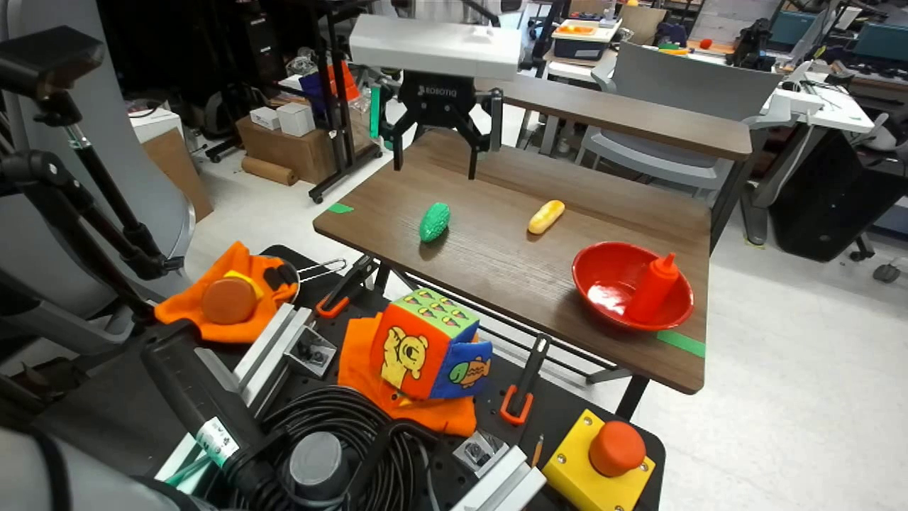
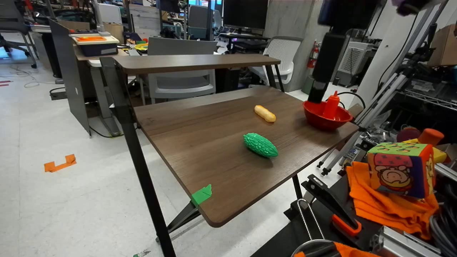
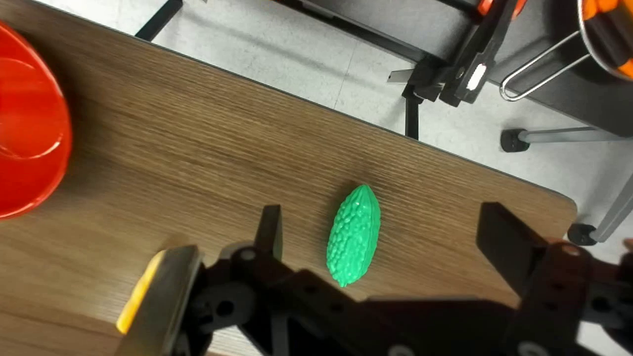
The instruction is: Move the green vegetable plush toy
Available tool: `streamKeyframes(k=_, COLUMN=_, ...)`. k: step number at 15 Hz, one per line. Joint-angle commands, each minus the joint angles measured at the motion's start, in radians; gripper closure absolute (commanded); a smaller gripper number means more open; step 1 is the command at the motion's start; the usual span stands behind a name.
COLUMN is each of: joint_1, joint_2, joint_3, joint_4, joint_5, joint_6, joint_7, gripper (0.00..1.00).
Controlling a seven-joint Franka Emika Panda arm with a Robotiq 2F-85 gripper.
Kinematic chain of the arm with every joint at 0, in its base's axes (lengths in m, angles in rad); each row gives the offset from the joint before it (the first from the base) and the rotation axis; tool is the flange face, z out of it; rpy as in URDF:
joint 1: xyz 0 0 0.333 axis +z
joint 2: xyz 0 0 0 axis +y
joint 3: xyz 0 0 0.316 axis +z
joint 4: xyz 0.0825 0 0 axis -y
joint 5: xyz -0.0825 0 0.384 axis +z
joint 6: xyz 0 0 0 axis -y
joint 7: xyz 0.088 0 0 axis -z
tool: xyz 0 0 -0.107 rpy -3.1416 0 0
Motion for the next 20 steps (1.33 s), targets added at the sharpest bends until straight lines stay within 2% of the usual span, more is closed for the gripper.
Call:
streamKeyframes(k=1, joint_1=-0.004, joint_2=0.200, joint_3=0.029, joint_4=0.130, joint_5=-0.051, joint_6=0.013, joint_7=0.050, gripper=0.00)
streamKeyframes(k=7, joint_1=0.005, joint_2=0.430, joint_3=0.023, joint_4=0.313, joint_5=-0.100, joint_6=-0.044, joint_7=0.120, gripper=0.00)
streamKeyframes(k=11, joint_1=0.026, joint_2=0.528, joint_3=0.020, joint_4=0.408, joint_5=-0.104, joint_6=-0.055, joint_7=0.160, gripper=0.00)
streamKeyframes(k=15, joint_1=0.051, joint_2=0.605, joint_3=0.020, joint_4=0.495, joint_5=-0.093, joint_6=-0.119, joint_7=0.211, gripper=0.00)
streamKeyframes(k=16, joint_1=0.058, joint_2=0.620, joint_3=0.020, joint_4=0.515, joint_5=-0.092, joint_6=-0.139, joint_7=0.223, gripper=0.22)
streamKeyframes(k=17, joint_1=0.064, joint_2=0.632, joint_3=0.020, joint_4=0.532, joint_5=-0.089, joint_6=-0.157, joint_7=0.236, gripper=0.26)
streamKeyframes(k=20, joint_1=0.078, joint_2=0.652, joint_3=0.015, joint_4=0.569, joint_5=-0.089, joint_6=-0.204, joint_7=0.277, gripper=0.51)
